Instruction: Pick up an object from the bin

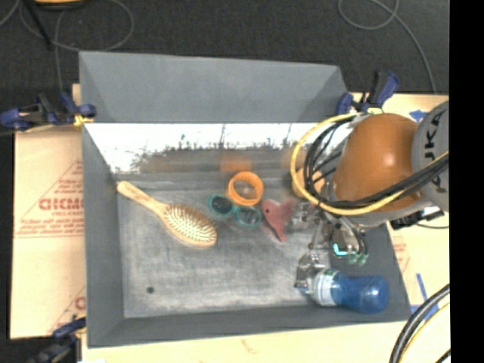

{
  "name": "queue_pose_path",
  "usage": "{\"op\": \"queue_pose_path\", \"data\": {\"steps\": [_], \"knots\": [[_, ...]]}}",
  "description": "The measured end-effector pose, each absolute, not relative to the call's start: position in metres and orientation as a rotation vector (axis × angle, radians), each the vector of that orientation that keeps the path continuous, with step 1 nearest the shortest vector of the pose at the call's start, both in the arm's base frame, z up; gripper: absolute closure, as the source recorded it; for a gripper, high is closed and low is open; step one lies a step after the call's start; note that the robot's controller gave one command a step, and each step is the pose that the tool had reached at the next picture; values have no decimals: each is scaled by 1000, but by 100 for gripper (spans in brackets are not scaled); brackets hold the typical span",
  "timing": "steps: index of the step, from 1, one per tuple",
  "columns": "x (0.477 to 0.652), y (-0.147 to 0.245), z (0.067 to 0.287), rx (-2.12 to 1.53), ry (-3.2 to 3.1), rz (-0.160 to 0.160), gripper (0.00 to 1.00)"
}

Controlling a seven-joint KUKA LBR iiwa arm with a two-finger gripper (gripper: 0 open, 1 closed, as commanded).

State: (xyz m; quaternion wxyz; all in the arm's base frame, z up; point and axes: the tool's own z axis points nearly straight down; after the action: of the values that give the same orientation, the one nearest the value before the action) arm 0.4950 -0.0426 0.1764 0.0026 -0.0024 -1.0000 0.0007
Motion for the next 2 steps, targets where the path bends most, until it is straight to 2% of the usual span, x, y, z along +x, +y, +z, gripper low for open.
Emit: {"op": "queue_pose_path", "data": {"steps": [1,2], "knots": [[497,-43,180,-5,-3145,4,0],[576,-66,149,4,-3148,4,0]]}}
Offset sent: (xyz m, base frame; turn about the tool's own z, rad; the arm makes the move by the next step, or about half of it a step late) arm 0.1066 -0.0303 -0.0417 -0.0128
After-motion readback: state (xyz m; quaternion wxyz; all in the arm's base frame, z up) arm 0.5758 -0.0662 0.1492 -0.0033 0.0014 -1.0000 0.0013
